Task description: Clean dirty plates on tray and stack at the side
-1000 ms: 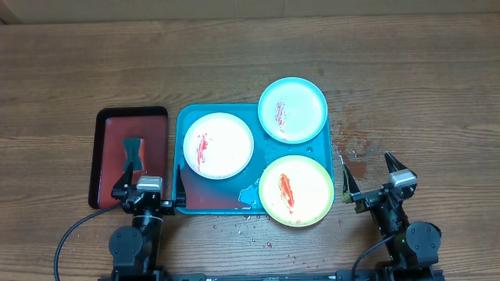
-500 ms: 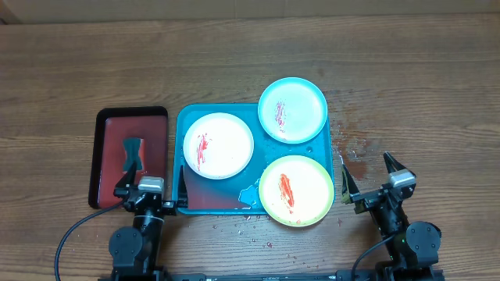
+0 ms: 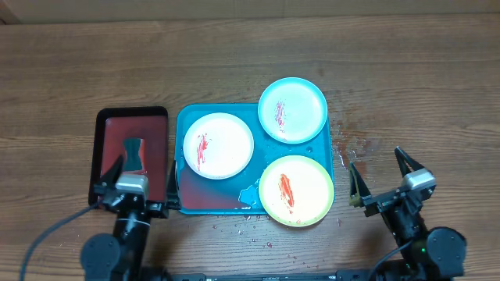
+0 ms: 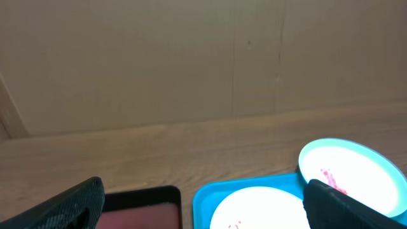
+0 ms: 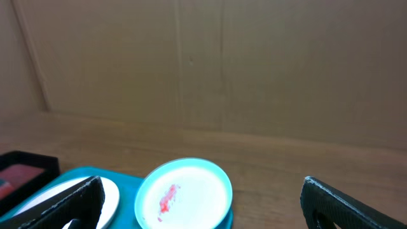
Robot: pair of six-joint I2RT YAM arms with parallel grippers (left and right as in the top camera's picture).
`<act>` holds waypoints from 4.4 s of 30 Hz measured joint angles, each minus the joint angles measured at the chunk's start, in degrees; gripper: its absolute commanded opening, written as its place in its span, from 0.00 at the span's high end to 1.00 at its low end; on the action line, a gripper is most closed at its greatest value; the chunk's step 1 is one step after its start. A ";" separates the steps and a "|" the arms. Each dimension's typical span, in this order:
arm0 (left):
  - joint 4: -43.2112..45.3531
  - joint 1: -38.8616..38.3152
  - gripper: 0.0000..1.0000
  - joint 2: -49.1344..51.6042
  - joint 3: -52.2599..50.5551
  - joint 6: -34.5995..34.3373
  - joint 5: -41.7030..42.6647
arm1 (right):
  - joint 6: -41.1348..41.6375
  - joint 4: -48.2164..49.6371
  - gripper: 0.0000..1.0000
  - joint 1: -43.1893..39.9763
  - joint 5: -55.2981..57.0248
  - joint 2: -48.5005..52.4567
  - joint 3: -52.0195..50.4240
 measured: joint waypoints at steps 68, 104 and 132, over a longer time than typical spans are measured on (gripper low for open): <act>-52.57 5.75 0.10 77.24 66.60 -9.07 -12.57 | 30.99 -14.12 0.59 32.96 9.81 102.55 53.92; -27.63 5.75 0.50 77.40 41.03 -5.70 -21.14 | 38.03 -12.46 0.96 33.00 11.23 109.24 54.60; -20.79 12.83 0.96 92.41 37.07 5.79 -9.03 | 38.12 -12.96 0.96 33.00 11.21 109.24 54.73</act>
